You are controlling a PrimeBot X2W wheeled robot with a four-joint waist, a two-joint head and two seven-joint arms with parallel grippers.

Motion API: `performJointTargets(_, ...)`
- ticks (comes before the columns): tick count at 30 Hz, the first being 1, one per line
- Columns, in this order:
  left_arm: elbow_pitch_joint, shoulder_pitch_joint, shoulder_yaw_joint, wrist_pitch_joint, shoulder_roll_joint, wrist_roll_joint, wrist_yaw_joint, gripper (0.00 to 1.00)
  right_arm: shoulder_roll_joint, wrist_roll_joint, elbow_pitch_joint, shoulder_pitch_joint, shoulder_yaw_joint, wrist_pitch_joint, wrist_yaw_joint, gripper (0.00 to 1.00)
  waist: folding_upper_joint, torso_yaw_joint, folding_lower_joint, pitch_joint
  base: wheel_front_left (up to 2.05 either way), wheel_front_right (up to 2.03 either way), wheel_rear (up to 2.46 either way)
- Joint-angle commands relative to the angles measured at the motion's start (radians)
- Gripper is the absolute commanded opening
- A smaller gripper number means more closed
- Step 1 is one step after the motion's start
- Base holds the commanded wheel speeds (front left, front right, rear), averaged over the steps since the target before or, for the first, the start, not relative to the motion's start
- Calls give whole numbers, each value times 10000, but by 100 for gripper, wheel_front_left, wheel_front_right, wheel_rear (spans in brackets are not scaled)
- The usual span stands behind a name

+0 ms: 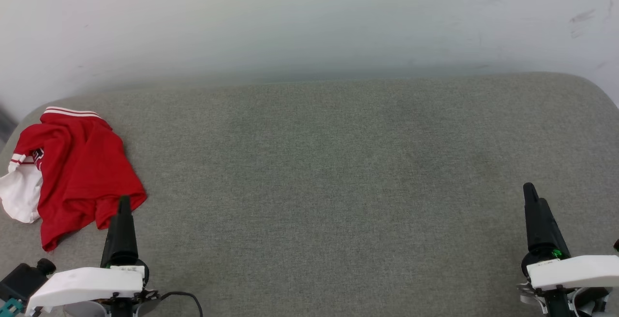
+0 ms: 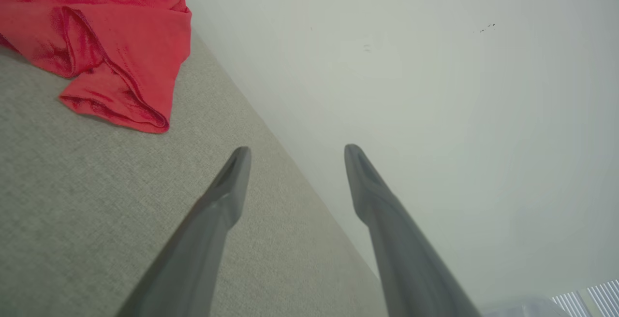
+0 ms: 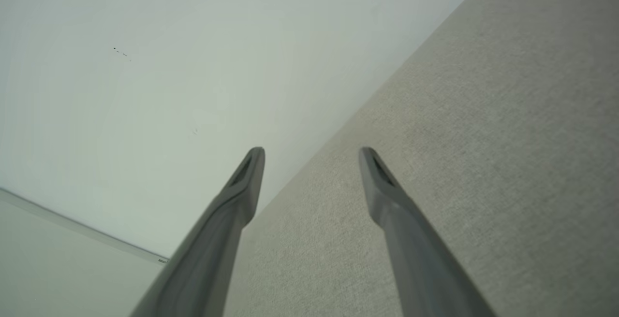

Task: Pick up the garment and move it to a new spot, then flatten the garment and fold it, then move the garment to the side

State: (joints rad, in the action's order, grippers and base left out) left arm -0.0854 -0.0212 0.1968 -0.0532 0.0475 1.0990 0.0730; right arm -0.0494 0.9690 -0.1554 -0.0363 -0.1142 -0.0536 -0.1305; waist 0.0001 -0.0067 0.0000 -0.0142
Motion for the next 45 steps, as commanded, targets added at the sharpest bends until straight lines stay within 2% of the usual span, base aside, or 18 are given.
performJointTargets(1, 383, 53, -122, -93, 21, -448, -174, 100, -20, -594, 296, -168, 4, -89, -3, 100, -1, -3, 0, -8, 0, 0, 0)
performJointTargets(10, 1587, 271, -1345, -396, 24, -3121, -1259, 100, -19, -3418, 1169, -124, 169, -386, -3, 100, -1, -45, 0, -77, 0, 0, 0)
performJointTargets(14, 1805, 358, -1853, -519, 26, -4187, -1411, 100, -19, -4262, 1384, -43, 269, -510, -3, 100, -1, -69, 0, -104, 0, 0, 0)
performJointTargets(19, 1976, 374, -2580, -672, 362, -5368, -2015, 100, -19, -5178, 1586, 35, 360, -660, -3, 100, -1, -106, 0, -137, 0, 0, 0)
performJointTargets(22, 1962, 414, -3170, -756, 630, -5712, -2442, 100, -19, -5660, 1667, 61, 404, -746, -3, 100, -1, -131, 0, -139, 0, 0, 0)
performJointTargets(33, 1878, 303, -4410, -1050, 1377, -6961, -3809, 100, -18, -7131, 1683, 222, 502, -1046, -2, 100, -1, -203, 0, -140, 0, 0, 0)
performJointTargets(40, 2086, 96, -5583, -1224, 1926, -7686, -4851, 100, -17, -7970, 1782, 305, 710, -1222, -2, 100, -1, -225, 0, -169, 0, 0, 0)
performJointTargets(45, 2153, -17, -6283, -1345, 2247, -8043, -5313, 100, -17, -8440, 1640, 343, 819, -1338, -2, 100, -1, -225, 0, -188, 0, 0, 0)
